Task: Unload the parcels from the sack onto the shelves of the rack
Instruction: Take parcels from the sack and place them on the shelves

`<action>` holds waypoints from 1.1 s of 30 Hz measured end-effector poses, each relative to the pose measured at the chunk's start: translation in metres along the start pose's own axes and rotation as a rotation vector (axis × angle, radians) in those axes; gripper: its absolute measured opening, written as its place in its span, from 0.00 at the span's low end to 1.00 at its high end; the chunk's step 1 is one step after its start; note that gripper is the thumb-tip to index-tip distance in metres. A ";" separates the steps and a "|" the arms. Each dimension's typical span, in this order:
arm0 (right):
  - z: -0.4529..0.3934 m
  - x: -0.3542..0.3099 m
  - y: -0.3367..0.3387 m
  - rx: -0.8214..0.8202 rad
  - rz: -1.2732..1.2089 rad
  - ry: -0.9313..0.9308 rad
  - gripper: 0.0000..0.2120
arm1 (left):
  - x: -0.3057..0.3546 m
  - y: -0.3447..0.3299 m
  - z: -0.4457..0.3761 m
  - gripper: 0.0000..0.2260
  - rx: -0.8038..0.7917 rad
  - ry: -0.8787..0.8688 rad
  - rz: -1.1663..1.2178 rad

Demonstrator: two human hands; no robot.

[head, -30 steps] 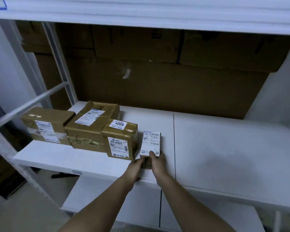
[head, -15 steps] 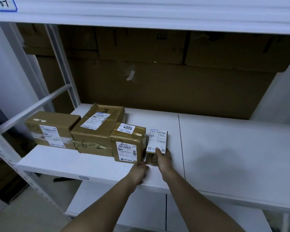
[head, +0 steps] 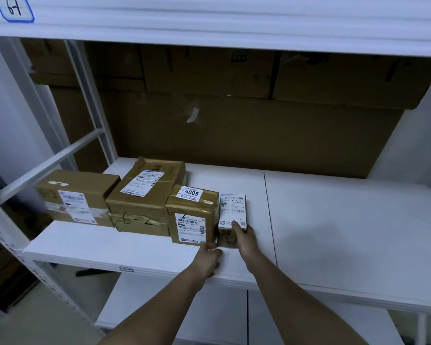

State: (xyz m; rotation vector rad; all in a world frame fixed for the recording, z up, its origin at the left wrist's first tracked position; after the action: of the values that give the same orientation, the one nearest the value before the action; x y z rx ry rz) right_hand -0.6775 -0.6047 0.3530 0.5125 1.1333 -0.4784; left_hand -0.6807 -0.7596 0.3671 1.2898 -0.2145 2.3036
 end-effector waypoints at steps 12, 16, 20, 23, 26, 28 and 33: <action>0.008 -0.001 0.010 0.068 -0.042 -0.036 0.25 | 0.001 0.002 0.003 0.04 -0.056 -0.005 -0.103; 0.037 -0.017 0.035 0.222 0.071 0.066 0.22 | -0.002 -0.007 -0.003 0.09 -0.097 -0.028 -0.155; 0.060 -0.005 0.070 0.315 0.154 0.013 0.23 | -0.007 -0.022 -0.009 0.11 -0.084 -0.069 -0.274; 0.063 0.018 0.097 0.295 0.159 -0.031 0.15 | -0.005 -0.048 -0.005 0.11 -0.125 -0.078 -0.313; 0.070 0.031 0.132 0.293 0.206 -0.042 0.11 | 0.001 -0.082 0.000 0.11 -0.144 -0.149 -0.425; 0.078 0.036 0.159 0.294 0.250 -0.048 0.15 | 0.004 -0.108 0.005 0.10 -0.140 -0.201 -0.504; 0.094 0.053 0.239 0.292 0.276 -0.033 0.18 | 0.009 -0.191 0.034 0.07 -0.157 -0.289 -0.595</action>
State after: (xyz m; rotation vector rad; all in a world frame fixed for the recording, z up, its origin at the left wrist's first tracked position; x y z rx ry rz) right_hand -0.4484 -0.4784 0.3684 0.8993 0.9472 -0.4106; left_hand -0.5659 -0.6033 0.3746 1.3750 -0.0861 1.5732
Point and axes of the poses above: each hand's wrist, its own z-axis away from the middle knuckle, its own y-axis out of the back of the hand, x = y × z, the point moved 9 cm from there along -z, towards the middle knuckle, and after that the axes turned 1 degree about z, right-handed, at the moved point
